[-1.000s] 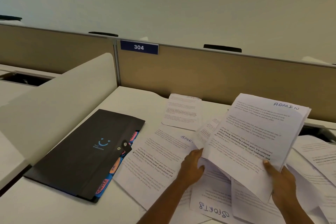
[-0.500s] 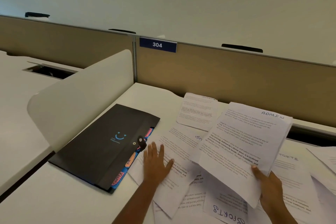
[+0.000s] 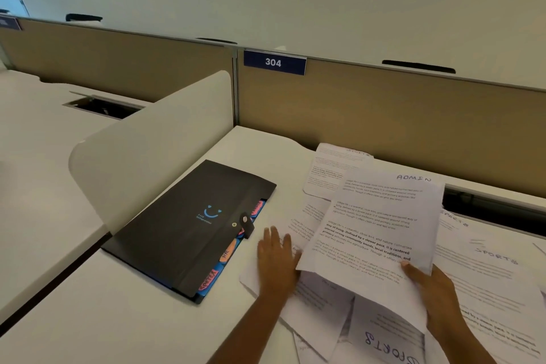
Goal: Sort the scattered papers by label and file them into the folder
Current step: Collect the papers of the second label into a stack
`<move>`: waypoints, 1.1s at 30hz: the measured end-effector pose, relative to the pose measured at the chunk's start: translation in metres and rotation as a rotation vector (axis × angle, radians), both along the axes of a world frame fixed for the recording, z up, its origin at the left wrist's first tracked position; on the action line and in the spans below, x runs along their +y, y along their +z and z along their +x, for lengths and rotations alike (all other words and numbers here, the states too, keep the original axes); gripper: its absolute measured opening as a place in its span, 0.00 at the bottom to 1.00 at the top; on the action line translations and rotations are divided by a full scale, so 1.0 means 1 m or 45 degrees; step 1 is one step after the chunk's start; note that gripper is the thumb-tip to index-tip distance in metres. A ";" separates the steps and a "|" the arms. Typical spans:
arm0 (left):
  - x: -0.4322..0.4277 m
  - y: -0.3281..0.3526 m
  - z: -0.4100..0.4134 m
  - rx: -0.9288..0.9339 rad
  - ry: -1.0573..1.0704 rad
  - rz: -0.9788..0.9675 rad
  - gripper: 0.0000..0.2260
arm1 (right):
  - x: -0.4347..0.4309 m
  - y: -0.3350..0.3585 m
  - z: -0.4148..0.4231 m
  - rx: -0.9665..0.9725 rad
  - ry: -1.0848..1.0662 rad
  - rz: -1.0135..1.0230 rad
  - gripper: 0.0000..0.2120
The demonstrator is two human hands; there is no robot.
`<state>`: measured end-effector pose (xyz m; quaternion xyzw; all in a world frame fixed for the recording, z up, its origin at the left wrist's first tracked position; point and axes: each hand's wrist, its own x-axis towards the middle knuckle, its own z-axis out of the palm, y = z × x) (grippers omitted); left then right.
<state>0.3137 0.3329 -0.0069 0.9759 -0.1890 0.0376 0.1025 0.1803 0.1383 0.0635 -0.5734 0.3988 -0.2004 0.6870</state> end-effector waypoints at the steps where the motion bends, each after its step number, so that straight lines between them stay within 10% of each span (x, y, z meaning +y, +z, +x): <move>1: 0.010 0.006 0.004 -0.071 0.023 -0.007 0.20 | 0.001 0.000 0.000 0.004 0.013 0.014 0.19; 10: 0.075 0.021 0.040 0.033 0.464 -0.419 0.23 | 0.026 -0.004 0.008 -0.036 0.142 0.165 0.20; 23: 0.060 0.003 0.007 0.178 0.137 -0.170 0.26 | 0.046 0.007 0.026 -0.118 0.207 0.183 0.18; 33: 0.089 0.019 0.026 -0.281 -0.102 0.207 0.17 | 0.060 0.006 0.031 -0.132 0.281 0.209 0.16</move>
